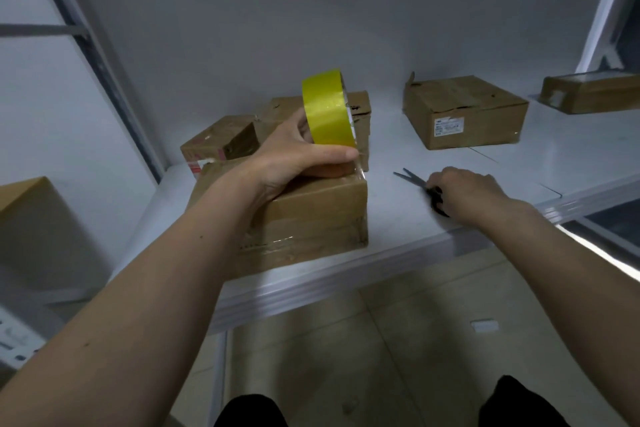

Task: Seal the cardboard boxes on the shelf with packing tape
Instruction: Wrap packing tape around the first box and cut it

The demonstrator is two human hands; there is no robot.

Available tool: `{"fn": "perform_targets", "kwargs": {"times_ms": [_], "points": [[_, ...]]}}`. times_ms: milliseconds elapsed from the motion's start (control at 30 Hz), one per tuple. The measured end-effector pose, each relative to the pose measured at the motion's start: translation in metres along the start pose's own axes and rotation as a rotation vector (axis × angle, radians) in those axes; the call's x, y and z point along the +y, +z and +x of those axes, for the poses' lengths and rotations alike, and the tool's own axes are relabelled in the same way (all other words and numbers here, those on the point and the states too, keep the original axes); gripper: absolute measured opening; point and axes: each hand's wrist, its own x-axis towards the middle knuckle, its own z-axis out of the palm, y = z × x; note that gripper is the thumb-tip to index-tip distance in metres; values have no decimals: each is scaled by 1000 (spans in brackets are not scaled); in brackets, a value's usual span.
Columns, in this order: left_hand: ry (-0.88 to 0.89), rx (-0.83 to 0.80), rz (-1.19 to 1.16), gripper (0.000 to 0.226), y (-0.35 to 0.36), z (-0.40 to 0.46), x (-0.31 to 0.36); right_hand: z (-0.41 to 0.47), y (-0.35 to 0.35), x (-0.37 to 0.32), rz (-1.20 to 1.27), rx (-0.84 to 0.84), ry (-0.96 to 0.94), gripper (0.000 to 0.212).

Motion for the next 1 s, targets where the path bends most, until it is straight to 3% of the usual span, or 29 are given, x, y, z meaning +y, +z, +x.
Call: {"fn": "perform_targets", "kwargs": {"times_ms": [67,200,400,567,733,833,900,1000], "points": [[-3,6,-5,85,1,0,2,-4,1,2,0,41,63,31],[7,31,-4,96,3,2,2,-5,-2,6,-6,-85,200,28],[4,49,-83,98,3,4,-1,1,-3,1,17,-90,177,38],[10,29,-147,98,1,8,-4,3,-8,-2,121,-151,116,28],[5,-55,-150,91,-4,8,-4,7,-17,-6,45,-70,98,27],[2,-67,-171,83,-4,7,-4,15,-10,4,521,-95,96,22],[-3,-21,-164,93,-5,10,-7,11,-10,10,899,-136,74,20],[-6,35,-135,105,-6,16,-11,6,-10,18,1045,-217,-30,42]]}}
